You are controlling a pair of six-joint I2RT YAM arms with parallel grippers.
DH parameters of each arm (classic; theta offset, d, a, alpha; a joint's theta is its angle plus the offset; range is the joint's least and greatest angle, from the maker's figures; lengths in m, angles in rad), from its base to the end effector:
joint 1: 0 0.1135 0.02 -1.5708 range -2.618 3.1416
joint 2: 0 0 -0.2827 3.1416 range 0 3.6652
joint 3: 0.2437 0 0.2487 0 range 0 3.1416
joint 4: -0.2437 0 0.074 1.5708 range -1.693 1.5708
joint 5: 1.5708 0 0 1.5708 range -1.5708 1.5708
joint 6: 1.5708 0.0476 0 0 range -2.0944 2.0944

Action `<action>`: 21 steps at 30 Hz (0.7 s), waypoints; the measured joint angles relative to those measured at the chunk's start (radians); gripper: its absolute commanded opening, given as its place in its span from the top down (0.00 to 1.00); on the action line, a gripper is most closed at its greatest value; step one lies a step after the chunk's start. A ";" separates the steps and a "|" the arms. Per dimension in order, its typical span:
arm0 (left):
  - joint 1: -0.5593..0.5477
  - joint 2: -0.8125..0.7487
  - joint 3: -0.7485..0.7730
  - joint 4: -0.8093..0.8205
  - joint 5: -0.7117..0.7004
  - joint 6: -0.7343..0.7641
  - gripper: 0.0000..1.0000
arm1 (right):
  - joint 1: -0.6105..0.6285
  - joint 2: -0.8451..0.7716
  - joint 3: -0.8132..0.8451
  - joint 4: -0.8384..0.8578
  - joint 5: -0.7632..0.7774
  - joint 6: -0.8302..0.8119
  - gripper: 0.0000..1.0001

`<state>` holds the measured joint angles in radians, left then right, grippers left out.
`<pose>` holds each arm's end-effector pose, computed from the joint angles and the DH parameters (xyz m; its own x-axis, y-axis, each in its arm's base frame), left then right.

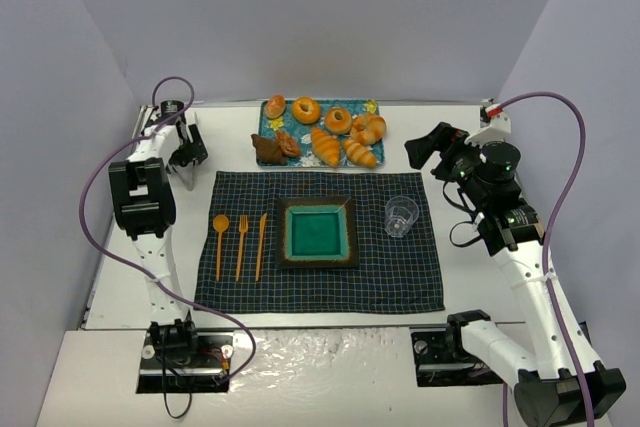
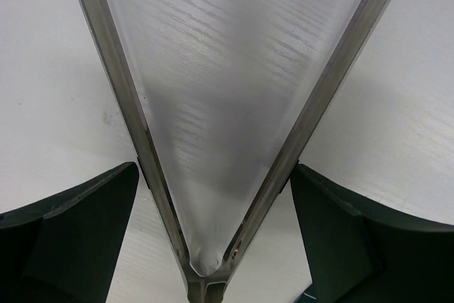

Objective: Place the bread

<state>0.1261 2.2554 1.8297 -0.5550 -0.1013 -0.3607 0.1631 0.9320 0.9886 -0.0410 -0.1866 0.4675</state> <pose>0.5062 0.0690 0.1867 -0.7074 -0.4436 -0.5503 -0.4602 0.8800 -0.1178 0.2056 0.0428 0.4159 -0.1406 0.4257 -0.8939 -0.3128 0.8375 0.4480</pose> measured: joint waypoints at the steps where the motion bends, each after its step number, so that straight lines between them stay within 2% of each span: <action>1: 0.000 0.000 0.000 0.001 0.002 -0.001 0.22 | 0.000 -0.001 0.000 0.000 0.000 0.000 0.00; 11: 0.008 0.001 -0.010 0.024 0.044 -0.014 0.32 | 0.000 -0.019 -0.013 0.000 0.003 0.000 0.00; 21: 0.014 -0.014 -0.051 0.076 0.066 -0.022 0.35 | 0.000 -0.038 -0.026 0.000 0.004 0.003 0.00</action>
<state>0.1398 2.2414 1.7785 -0.4792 -0.0357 -0.3824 0.1631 0.8937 0.9631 -0.0410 -0.1829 0.4701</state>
